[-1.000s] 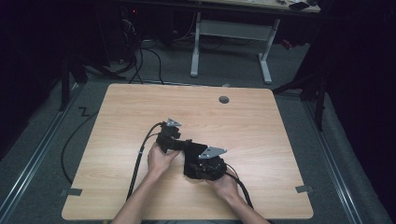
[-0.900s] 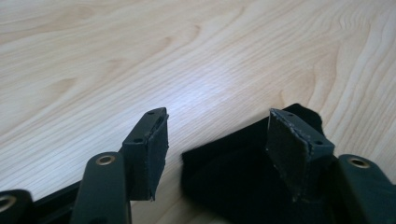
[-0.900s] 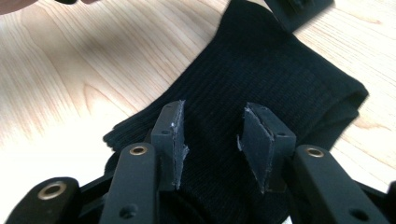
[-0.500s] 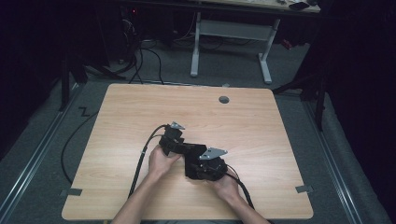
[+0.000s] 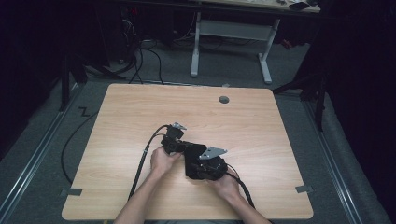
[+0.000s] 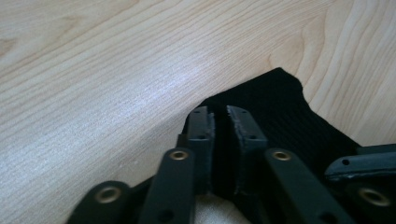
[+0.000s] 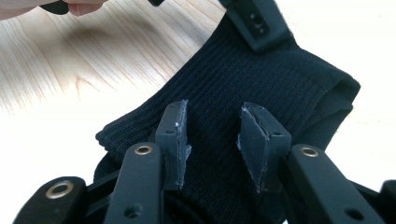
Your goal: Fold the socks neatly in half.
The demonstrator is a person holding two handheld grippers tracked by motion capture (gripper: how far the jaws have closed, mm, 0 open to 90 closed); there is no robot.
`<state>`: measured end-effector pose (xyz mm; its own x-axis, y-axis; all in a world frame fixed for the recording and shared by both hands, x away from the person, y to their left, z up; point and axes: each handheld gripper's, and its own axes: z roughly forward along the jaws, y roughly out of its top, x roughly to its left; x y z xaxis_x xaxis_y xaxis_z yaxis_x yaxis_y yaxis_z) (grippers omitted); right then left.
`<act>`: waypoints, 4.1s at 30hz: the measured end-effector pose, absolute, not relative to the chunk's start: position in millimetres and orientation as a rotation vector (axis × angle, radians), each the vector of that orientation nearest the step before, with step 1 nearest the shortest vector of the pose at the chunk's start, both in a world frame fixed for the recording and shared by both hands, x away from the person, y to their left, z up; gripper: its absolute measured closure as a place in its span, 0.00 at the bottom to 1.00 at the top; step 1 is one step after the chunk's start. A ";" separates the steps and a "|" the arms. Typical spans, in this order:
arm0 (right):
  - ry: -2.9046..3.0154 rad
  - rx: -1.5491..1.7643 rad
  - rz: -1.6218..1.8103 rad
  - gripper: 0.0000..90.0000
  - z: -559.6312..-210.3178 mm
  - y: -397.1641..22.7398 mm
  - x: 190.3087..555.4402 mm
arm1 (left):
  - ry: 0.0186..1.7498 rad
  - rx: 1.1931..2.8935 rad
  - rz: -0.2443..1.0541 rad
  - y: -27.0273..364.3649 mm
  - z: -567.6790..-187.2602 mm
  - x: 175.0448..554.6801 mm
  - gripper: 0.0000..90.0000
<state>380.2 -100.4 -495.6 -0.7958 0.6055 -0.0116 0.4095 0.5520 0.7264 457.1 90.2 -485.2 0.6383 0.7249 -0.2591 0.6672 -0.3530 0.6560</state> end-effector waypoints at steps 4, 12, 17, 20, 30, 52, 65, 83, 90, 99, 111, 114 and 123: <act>2.527 0.904 1.123 0.70 -487.6 -104.9 383.1 | 1.066 2.073 0.132 89.8 -481.3 454.3 0.96; 2.536 0.933 1.226 0.79 -480.7 -101.9 383.0 | 0.998 1.992 0.161 94.4 -465.9 446.7 0.96; 2.542 0.985 1.171 0.81 -493.4 -97.5 391.1 | 0.919 1.971 0.169 95.2 -454.9 436.0 0.96; 2.513 1.009 1.156 0.82 -494.8 -98.2 395.7 | 0.873 1.951 0.172 95.6 -450.2 424.5 0.96; 2.456 0.991 1.131 0.76 -496.8 -95.8 399.3 | 0.861 1.950 0.191 95.9 -467.3 396.2 0.96; 2.414 0.898 1.082 0.66 -500.0 -97.4 382.3 | 0.834 1.953 0.230 85.7 -464.8 375.0 0.96; 2.446 0.876 1.138 0.62 -478.0 -130.9 355.4 | 0.824 2.032 0.302 78.0 -486.4 356.5 0.96; 2.455 0.928 1.121 0.78 -478.3 -111.2 385.1 | 0.896 1.902 0.334 87.7 -456.7 355.5 0.71; 2.442 0.948 1.133 0.68 -481.8 -120.1 385.3 | 0.923 2.021 0.315 74.0 -482.1 362.5 0.74; 2.427 0.933 1.133 0.68 -484.8 -123.9 382.4 | 0.931 1.988 0.358 91.3 -466.7 349.1 0.75; 2.447 0.952 1.180 0.64 -484.8 -130.3 382.4 | 0.884 2.090 0.318 69.6 -484.3 350.7 0.72; 2.455 0.937 1.167 0.63 -484.5 -130.5 382.9 | 0.879 2.092 0.319 69.3 -485.4 354.1 0.74; 2.417 0.990 1.180 0.63 -493.3 -129.4 392.8 | 0.876 2.056 0.302 73.4 -491.7 375.6 0.76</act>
<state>392.8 -129.4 -493.3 -0.7281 0.6837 0.0492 0.4593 0.4333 0.7754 375.6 73.4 -491.7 0.7246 0.6816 -0.1017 0.4742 -0.3860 0.7913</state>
